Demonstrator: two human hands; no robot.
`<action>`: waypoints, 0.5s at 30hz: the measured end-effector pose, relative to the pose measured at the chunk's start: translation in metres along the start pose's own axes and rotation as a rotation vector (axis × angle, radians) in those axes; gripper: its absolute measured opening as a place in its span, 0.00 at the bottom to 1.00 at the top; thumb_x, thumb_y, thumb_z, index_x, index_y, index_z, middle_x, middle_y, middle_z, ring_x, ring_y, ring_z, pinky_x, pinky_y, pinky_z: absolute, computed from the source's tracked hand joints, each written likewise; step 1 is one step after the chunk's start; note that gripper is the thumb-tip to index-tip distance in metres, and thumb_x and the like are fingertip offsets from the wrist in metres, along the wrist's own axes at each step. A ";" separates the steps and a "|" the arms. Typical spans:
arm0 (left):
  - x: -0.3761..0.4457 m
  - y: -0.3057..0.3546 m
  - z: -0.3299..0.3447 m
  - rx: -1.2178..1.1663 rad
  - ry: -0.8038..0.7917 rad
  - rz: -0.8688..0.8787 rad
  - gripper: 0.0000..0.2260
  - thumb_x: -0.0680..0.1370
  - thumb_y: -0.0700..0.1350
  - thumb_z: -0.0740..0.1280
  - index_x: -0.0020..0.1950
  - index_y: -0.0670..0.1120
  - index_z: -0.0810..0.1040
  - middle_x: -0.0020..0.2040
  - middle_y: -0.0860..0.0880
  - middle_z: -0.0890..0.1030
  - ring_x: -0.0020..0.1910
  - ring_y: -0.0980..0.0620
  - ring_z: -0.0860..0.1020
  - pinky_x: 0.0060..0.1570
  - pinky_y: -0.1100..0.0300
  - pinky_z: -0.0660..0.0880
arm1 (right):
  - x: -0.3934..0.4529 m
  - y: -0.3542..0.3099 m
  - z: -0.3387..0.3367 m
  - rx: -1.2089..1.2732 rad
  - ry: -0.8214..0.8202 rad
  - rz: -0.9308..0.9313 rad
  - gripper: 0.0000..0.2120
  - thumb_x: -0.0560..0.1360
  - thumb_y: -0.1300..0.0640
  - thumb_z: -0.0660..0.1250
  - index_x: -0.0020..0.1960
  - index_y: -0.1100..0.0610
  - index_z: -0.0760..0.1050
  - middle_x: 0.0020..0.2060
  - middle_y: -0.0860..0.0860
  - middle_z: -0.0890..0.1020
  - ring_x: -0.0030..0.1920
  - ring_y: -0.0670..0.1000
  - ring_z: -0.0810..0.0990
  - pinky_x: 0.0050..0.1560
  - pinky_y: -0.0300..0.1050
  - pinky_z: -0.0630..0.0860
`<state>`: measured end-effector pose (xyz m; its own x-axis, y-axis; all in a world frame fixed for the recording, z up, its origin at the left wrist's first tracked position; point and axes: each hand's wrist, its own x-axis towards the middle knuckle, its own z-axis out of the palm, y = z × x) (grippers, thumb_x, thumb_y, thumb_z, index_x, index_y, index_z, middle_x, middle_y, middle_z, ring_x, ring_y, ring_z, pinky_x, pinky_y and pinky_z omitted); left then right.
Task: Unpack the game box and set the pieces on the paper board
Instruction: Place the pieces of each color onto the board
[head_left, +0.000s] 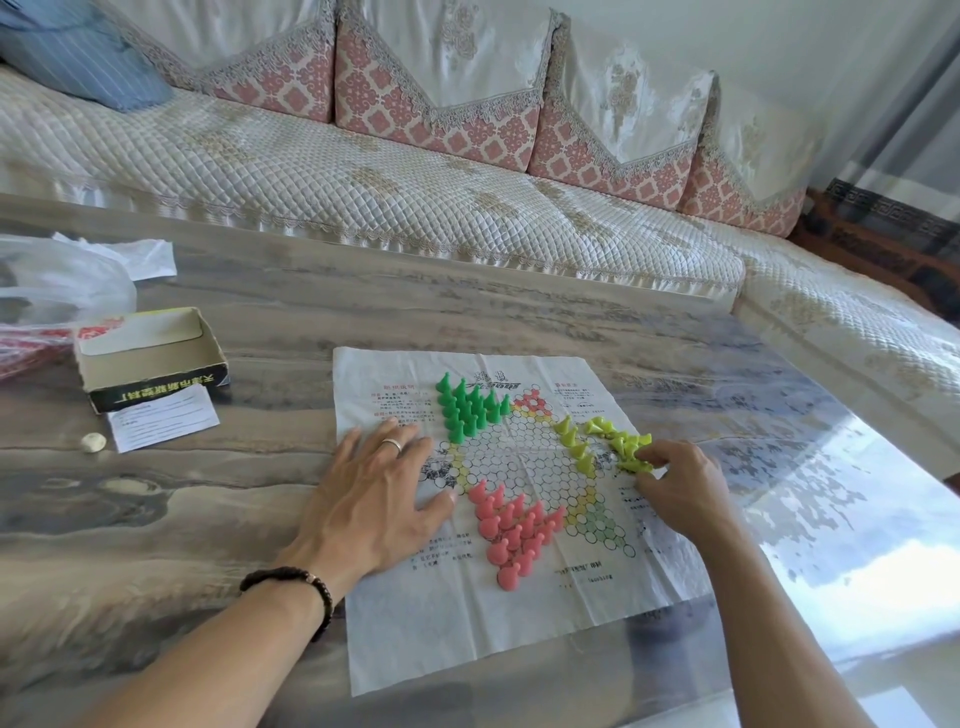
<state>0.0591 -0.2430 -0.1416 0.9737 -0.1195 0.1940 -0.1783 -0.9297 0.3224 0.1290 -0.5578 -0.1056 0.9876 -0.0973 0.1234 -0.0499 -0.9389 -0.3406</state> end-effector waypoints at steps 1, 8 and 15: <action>0.000 0.000 0.000 -0.004 -0.001 -0.001 0.30 0.77 0.65 0.54 0.74 0.50 0.63 0.76 0.49 0.62 0.77 0.50 0.54 0.75 0.48 0.50 | 0.000 -0.001 0.000 -0.011 0.001 -0.003 0.15 0.71 0.62 0.68 0.58 0.57 0.80 0.53 0.54 0.82 0.51 0.53 0.78 0.49 0.44 0.72; 0.000 -0.001 0.000 0.002 0.001 0.004 0.32 0.75 0.67 0.49 0.73 0.50 0.64 0.76 0.49 0.63 0.76 0.49 0.55 0.75 0.49 0.50 | 0.000 -0.007 -0.005 -0.101 -0.016 -0.036 0.18 0.69 0.56 0.71 0.59 0.50 0.78 0.55 0.51 0.76 0.53 0.53 0.77 0.52 0.50 0.76; 0.000 -0.002 0.001 0.000 0.000 0.002 0.31 0.76 0.65 0.52 0.73 0.50 0.65 0.76 0.48 0.63 0.76 0.49 0.55 0.75 0.48 0.50 | 0.004 -0.014 0.000 -0.252 0.002 -0.125 0.05 0.75 0.56 0.68 0.48 0.49 0.81 0.48 0.48 0.78 0.55 0.53 0.75 0.58 0.55 0.71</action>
<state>0.0592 -0.2420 -0.1432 0.9734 -0.1210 0.1943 -0.1797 -0.9296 0.3217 0.1340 -0.5447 -0.1000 0.9881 0.0245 0.1516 0.0369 -0.9961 -0.0796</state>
